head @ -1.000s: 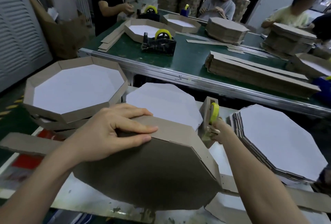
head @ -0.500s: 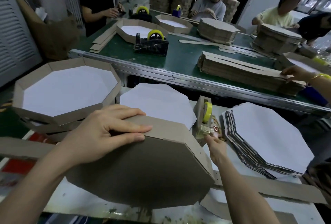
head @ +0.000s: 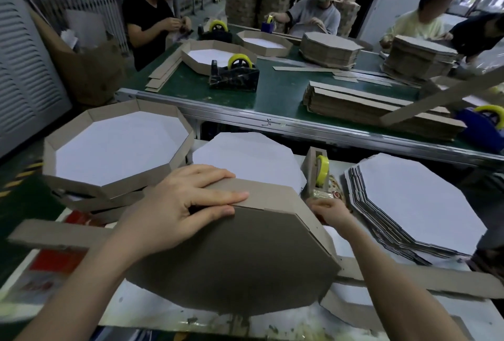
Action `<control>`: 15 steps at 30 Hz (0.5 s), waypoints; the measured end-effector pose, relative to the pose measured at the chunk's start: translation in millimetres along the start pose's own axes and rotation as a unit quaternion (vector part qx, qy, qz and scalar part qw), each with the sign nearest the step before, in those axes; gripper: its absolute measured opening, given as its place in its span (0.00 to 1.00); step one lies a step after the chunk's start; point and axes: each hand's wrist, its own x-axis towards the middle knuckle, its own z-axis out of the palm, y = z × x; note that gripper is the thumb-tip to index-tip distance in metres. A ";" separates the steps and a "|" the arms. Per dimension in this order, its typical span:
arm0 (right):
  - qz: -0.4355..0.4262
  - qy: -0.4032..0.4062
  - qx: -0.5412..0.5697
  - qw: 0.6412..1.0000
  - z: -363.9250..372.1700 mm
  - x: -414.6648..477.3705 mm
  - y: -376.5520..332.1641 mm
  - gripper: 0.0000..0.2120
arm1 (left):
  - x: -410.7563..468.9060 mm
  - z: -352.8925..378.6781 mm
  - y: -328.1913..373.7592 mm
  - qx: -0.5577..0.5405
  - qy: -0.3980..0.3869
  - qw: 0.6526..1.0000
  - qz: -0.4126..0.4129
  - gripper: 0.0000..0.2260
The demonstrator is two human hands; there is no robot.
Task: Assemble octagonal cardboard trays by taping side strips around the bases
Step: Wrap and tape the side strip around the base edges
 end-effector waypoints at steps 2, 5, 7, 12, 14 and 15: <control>-0.057 0.012 -0.038 0.998 5.2 -13.6 -35.4 0.09 | -0.7 -1.2 1.6 0.003 -0.002 1.000 -0.008 0.14; -0.100 -0.039 -0.059 0.992 11.8 -44.4 -94.6 0.28 | -1.5 -1.0 6.0 -0.002 0.017 1.000 -0.010 0.14; -0.113 -0.061 -0.019 0.992 15.2 -69.1 -129.3 0.38 | -3.2 0.0 8.6 0.005 0.038 0.999 -0.006 0.15; -0.145 -0.082 0.165 0.972 23.3 -136.0 -189.1 0.10 | -7.5 -0.9 6.1 0.027 0.007 1.000 -0.007 0.16; -0.144 -0.115 0.215 0.959 28.2 -160.9 -200.5 0.08 | -8.3 -1.7 3.1 0.039 -0.021 0.999 -0.014 0.21; -0.141 -0.125 0.230 0.955 30.9 -172.5 -203.4 0.09 | -8.5 -1.8 1.6 0.041 -0.033 0.998 -0.027 0.25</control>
